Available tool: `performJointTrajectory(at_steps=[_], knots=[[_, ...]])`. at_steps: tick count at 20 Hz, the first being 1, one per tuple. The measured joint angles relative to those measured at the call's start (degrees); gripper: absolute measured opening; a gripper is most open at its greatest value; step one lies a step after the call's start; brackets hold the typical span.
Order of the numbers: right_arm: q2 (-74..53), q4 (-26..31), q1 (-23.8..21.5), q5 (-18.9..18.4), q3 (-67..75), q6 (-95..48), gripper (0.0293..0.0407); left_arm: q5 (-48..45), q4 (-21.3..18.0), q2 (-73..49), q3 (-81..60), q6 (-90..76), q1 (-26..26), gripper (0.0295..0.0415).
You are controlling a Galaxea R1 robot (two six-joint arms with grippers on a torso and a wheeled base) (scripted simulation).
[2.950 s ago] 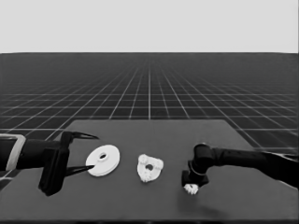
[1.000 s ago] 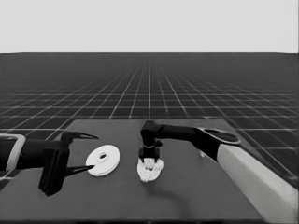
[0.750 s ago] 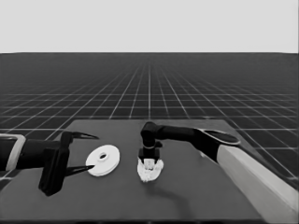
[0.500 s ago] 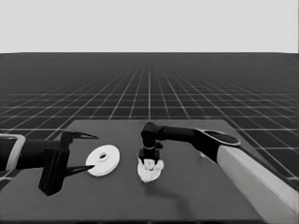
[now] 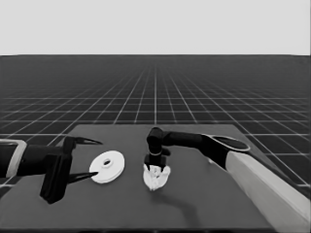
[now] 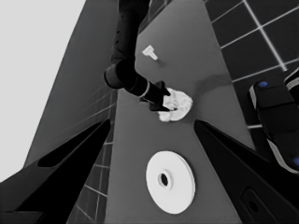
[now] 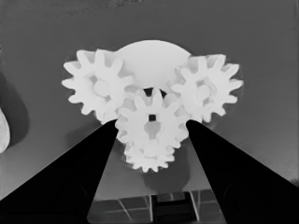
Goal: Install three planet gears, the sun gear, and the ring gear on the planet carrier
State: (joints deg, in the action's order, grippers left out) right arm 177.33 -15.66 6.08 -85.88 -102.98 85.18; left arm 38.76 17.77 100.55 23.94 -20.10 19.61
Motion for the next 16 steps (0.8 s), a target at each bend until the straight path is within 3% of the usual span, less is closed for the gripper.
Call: performJointTrajectory(at_steps=[16], knots=[[0.00,0.00,0.00,0.00,0.00,9.60,0.0310,0.00,0.00,0.00,0.00,0.00,0.00,0.0385]])
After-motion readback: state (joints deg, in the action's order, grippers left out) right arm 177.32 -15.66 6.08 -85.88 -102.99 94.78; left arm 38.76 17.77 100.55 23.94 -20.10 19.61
